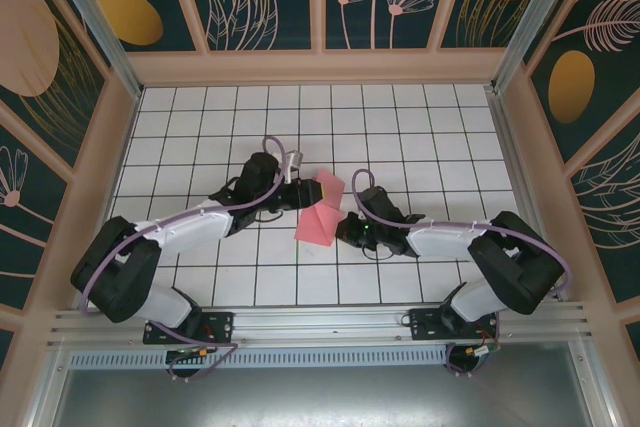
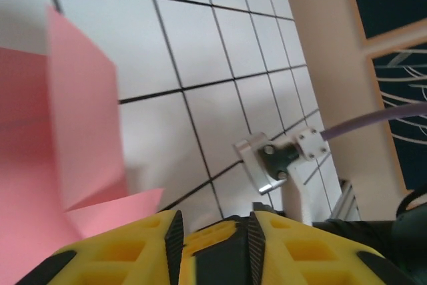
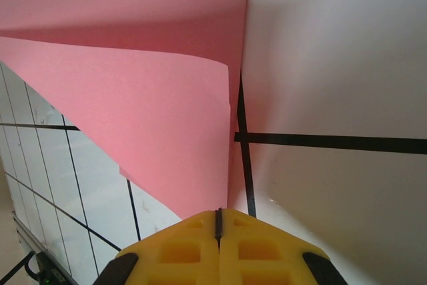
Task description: Fold a paper plane with a square sheet of paper (pick it up from the middle)
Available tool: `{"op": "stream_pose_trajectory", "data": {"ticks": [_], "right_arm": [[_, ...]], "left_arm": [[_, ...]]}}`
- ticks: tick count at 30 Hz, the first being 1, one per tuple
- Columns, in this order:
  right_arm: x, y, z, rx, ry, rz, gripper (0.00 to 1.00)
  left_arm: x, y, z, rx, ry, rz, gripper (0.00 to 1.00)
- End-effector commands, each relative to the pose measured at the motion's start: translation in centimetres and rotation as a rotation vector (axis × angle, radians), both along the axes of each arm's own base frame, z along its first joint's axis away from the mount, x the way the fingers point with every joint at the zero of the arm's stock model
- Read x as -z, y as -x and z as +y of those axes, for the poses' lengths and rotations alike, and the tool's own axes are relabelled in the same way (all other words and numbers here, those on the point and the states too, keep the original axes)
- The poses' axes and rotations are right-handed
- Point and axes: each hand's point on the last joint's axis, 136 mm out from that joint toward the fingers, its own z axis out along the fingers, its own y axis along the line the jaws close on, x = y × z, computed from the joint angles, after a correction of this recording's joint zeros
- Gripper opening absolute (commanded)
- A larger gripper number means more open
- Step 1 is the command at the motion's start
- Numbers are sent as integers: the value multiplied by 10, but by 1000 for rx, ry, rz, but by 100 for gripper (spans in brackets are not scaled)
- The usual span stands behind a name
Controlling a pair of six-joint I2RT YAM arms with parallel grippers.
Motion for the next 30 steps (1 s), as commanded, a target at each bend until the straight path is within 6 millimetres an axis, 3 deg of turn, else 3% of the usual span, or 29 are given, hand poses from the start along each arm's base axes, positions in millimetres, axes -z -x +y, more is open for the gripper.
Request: {"op": "stream_pose_trajectory", "data": {"ticks": [1, 7, 12, 15, 22, 30], "right_arm": [[-5, -5, 0, 32, -6, -9, 3], [-10, -3, -4, 49, -17, -19, 4], [-14, -2, 5, 9, -45, -22, 4], [-14, 0, 14, -17, -67, -19, 5], [-11, 4, 32, -73, -96, 1, 4], [-2, 7, 39, -90, -108, 29, 4]], "left_arm": [[7, 15, -26, 135, 3, 10, 34], [49, 2, -24, 96, -128, 78, 32], [101, -15, 2, -10, -363, 106, 28], [120, -20, 17, -60, -459, 115, 26], [127, -16, 24, -70, -474, 117, 27], [134, -13, 27, -61, -488, 119, 27]]}}
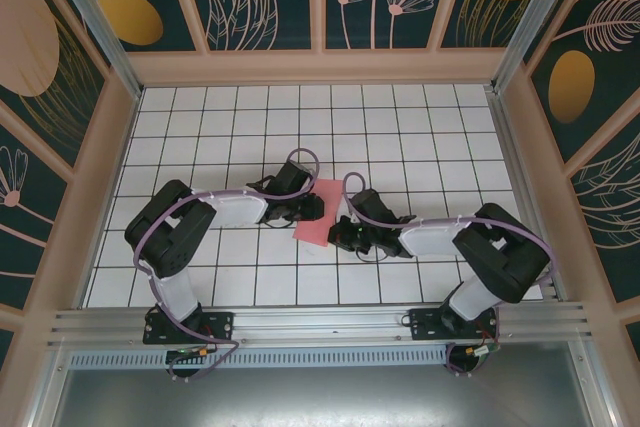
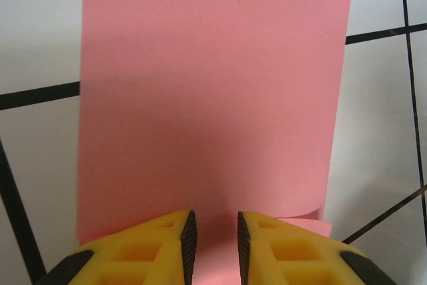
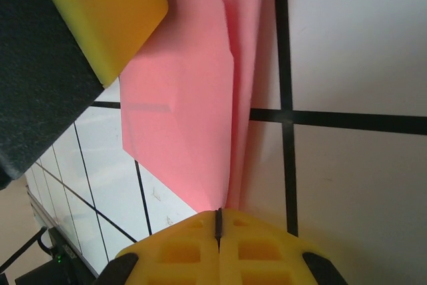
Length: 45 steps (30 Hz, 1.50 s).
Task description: Fold a paper plane with a square sheet of paper (pick it up from the middle)
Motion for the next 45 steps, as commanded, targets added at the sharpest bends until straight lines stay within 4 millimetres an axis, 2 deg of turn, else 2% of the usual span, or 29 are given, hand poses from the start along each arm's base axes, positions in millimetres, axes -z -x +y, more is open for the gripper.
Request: {"op": "stream_pose_trajectory", "data": {"ticks": [1, 5, 9, 13, 17, 21, 26, 28, 31, 36, 39, 41, 45], "right_arm": [[-9, -4, 15, -23, -46, -11, 5], [-10, -8, 7, 12, -5, -24, 4], [-22, -12, -2, 40, 19, -71, 5], [-32, -5, 12, -12, -71, -72, 6], [-27, -3, 25, -54, -81, -55, 6], [-7, -1, 24, -55, -30, -18, 5], [24, 6, 7, -39, 70, 30, 5], [29, 9, 6, -41, 68, 43, 5], [18, 7, 12, -51, 30, 23, 6], [-17, -4, 15, -30, -25, -54, 7], [-25, -3, 19, -44, -62, -67, 7], [-22, 0, 24, -65, -73, -48, 6], [-1, 4, 22, -67, -25, 1, 6]], "left_arm": [[13, 5, 11, 2, -50, 12, 27], [12, 5, 11, 4, -47, 14, 27], [14, 7, 11, 6, -49, 19, 27], [14, 7, 11, 7, -47, 19, 27], [13, 6, 11, 5, -47, 19, 27], [13, 6, 11, 6, -48, 20, 27], [15, 5, 13, 2, -60, 18, 27], [15, 5, 13, 0, -60, 18, 27], [15, 5, 12, 0, -61, 19, 27], [14, 5, 13, -1, -61, 16, 27], [14, 5, 13, -1, -60, 18, 27], [14, 5, 12, 1, -58, 19, 27], [13, 5, 12, 2, -56, 19, 27]]}}
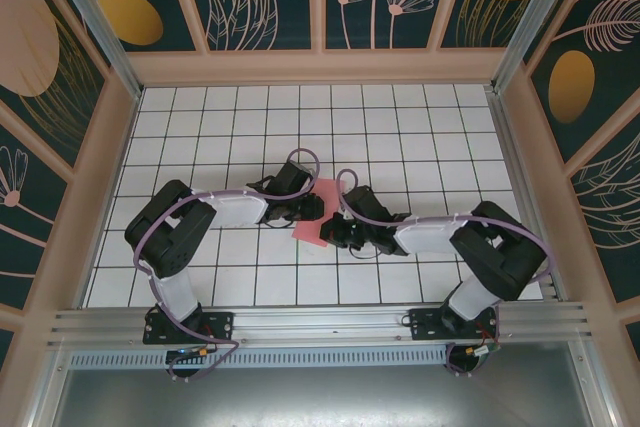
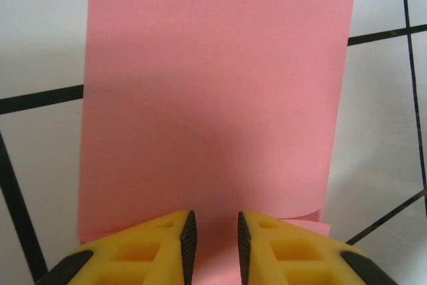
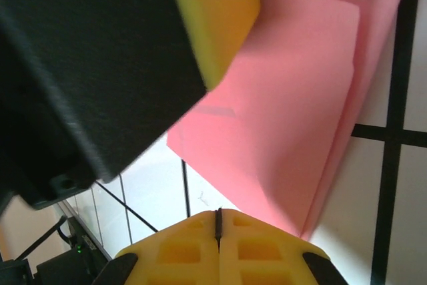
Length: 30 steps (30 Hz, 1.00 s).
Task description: Fold a paper plane with a square sheet of paper (pick it up from the middle)
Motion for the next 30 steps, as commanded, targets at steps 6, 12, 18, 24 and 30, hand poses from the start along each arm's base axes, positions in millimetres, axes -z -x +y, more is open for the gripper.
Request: {"op": "stream_pose_trajectory", "data": {"ticks": [6, 12, 18, 24, 30], "right_arm": [[41, 17, -14, -16, 118, 100, 6], [44, 25, -23, -23, 147, 111, 6], [47, 36, -23, -65, 130, 128, 6], [45, 40, -27, -124, 163, 114, 7], [24, 34, -19, -213, 146, 45, 9]], "left_arm": [[13, 6, 12, 0, -56, 24, 27], [13, 5, 13, -11, -62, 21, 27], [-3, 6, 5, 2, 4, 13, 28], [-53, 3, -8, 6, 131, -52, 33], [-90, -3, 4, -56, 147, -143, 39]]}}
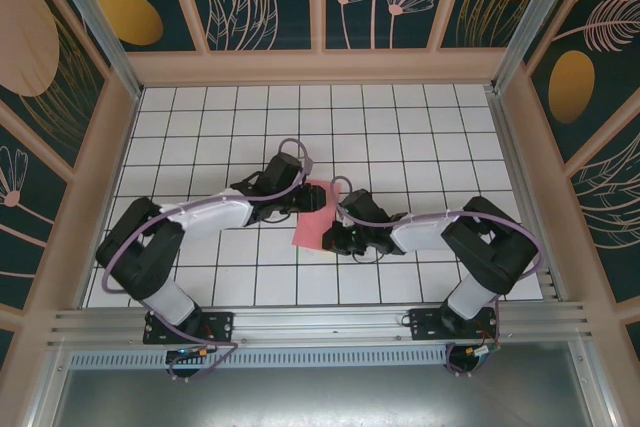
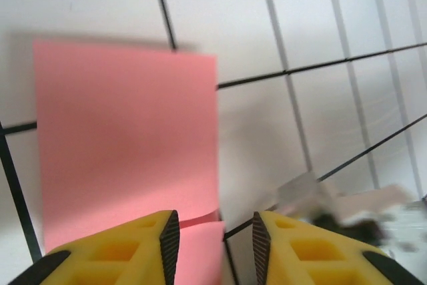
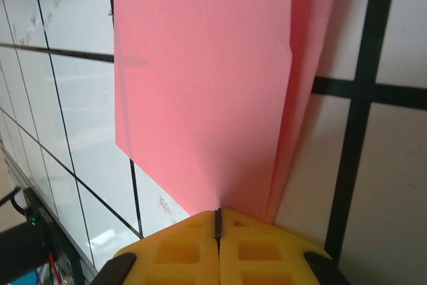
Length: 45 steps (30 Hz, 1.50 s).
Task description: Fold a paper plane with a square sheet of paper (pick it up from the middle)
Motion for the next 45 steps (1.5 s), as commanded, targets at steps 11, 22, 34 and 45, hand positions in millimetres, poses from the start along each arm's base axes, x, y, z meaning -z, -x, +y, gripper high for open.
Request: {"op": "stream_pose_trajectory", "data": {"ticks": [11, 22, 34, 45], "right_arm": [[-52, -35, -26, 143, -6, -151, 34], [-33, -45, -25, 246, -19, -86, 39], [-21, -51, -21, 271, -14, -66, 40], [-19, -54, -20, 291, -26, -60, 41]], "left_arm": [[-19, 9, 23, -68, 26, -51, 38], [-13, 21, 11, 13, 72, -23, 33], [23, 15, 6, 11, 10, 57, 28], [62, 8, 21, -61, -119, 112, 27]]}}
